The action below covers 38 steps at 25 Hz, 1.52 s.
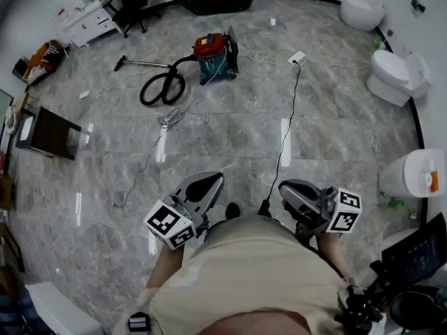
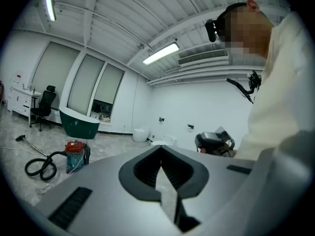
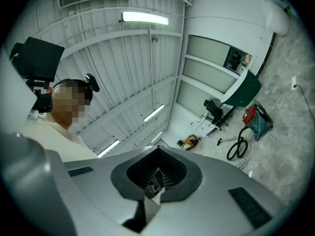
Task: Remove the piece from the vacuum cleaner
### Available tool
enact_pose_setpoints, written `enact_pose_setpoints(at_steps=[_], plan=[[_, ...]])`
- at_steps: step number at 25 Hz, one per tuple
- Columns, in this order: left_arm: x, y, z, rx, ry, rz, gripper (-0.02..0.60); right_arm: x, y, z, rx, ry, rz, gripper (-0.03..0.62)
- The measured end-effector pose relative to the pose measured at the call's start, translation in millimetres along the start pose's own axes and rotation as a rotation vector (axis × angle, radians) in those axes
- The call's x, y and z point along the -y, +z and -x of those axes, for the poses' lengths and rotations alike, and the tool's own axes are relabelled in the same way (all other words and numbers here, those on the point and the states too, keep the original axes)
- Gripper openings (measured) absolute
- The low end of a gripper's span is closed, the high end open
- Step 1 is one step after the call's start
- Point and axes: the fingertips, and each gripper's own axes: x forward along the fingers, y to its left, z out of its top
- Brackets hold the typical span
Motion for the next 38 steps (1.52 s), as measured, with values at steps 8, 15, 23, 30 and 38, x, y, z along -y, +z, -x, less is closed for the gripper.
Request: enact_pose_setpoints(at_steps=[8, 15, 23, 30, 38], plan=[[-33.3, 9.4, 28.9, 0.113, -0.015, 0.235, 0.005, 5.1, -8.0, -44.0, -0.09, -0.107, 0.118, 0.002], [-61.1, 8.3, 50.4, 0.159, -0.07, 0.306, 0.005, 6.9, -24.6, -68.8, -0.078, -0.209, 0.123, 0.003], [-87.9, 4.0, 65.4, 0.157, -0.139, 0.306, 0.004, 10.4, -41.5, -108.3, -0.089, -0.241, 0.14, 0.003], [-106.5, -6.9, 69.2, 0.087, -0.109, 0.191, 0.004, 29.5, -61.2, -130.9, -0.156, -0.364, 0.189, 0.003], [-105.4, -15.2, 80.0, 0.036, -0.09, 0.092, 0.005, 21.6, -80.9, -143.6, -0.212, -0.3, 0.145, 0.003]])
